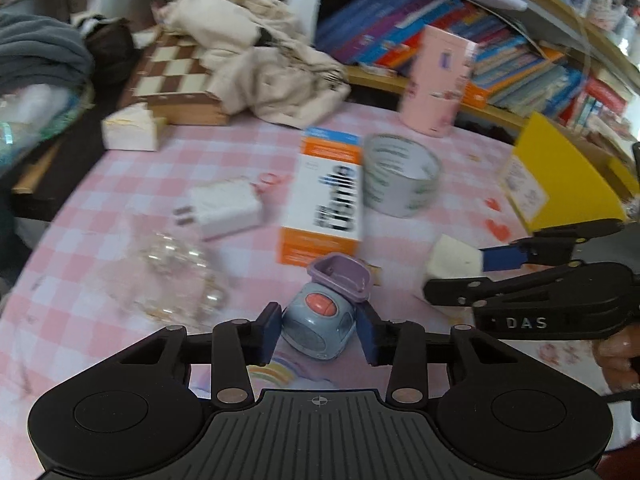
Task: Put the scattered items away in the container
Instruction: 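Grasp the grey toy car with the left gripper while the right gripper holds the sponge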
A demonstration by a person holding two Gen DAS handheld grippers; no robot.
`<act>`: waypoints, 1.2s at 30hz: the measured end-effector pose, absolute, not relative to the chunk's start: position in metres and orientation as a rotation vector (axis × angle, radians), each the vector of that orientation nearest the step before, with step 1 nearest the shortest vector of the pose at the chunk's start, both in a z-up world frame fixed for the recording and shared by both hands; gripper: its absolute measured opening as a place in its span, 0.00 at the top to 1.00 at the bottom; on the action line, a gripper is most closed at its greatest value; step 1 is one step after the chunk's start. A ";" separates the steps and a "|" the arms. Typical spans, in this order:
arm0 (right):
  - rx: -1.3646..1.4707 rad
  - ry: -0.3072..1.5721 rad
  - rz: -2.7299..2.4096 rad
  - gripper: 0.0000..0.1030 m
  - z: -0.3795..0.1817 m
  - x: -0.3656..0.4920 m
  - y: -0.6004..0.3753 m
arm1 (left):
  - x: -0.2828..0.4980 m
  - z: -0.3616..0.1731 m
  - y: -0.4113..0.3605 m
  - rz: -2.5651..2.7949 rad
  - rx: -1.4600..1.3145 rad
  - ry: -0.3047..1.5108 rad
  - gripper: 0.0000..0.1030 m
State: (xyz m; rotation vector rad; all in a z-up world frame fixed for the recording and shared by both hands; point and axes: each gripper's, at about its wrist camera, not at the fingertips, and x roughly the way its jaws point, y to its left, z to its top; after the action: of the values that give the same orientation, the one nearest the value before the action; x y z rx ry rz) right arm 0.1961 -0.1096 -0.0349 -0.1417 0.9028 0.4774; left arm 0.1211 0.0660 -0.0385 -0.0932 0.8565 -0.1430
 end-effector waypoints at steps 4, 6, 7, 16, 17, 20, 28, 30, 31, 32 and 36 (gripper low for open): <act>-0.133 0.912 0.466 0.52 -0.036 0.187 -0.115 | 0.122 -0.040 0.056 -0.148 -0.031 0.847 0.59; -0.134 0.909 0.464 0.52 -0.036 0.185 -0.115 | 0.126 -0.042 0.053 -0.159 0.000 0.857 0.58; -0.136 0.908 0.464 0.52 -0.036 0.184 -0.115 | 0.127 -0.044 0.051 -0.164 0.020 0.860 0.55; -0.123 0.909 0.466 0.51 -0.038 0.183 -0.115 | 0.135 -0.054 0.042 -0.168 0.101 0.862 0.43; -0.123 0.910 0.466 0.50 -0.038 0.183 -0.115 | 0.134 -0.054 0.041 -0.168 0.111 0.854 0.41; -0.124 0.912 0.467 0.50 -0.039 0.183 -0.116 | 0.136 -0.056 0.040 -0.177 0.122 0.846 0.39; -0.111 0.909 0.463 0.50 -0.040 0.182 -0.117 | 0.142 -0.061 0.037 -0.216 0.108 0.856 0.50; -0.107 0.908 0.460 0.50 -0.039 0.182 -0.118 | 0.142 -0.060 0.037 -0.220 0.115 0.861 0.52; -0.105 0.908 0.459 0.51 -0.039 0.182 -0.119 | 0.142 -0.060 0.038 -0.218 0.106 0.864 0.54; -0.103 0.910 0.457 0.51 -0.038 0.181 -0.119 | 0.142 -0.059 0.040 -0.215 0.086 0.870 0.56; -0.097 0.916 0.454 0.52 -0.035 0.178 -0.120 | 0.140 -0.053 0.054 -0.205 -0.055 0.887 0.60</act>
State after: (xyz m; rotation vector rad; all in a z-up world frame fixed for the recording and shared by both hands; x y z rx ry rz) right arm 0.1779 -0.1195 -0.0353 -0.0973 0.9161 0.4538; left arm 0.1400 0.0535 -0.0534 -0.0550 0.8873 -0.2048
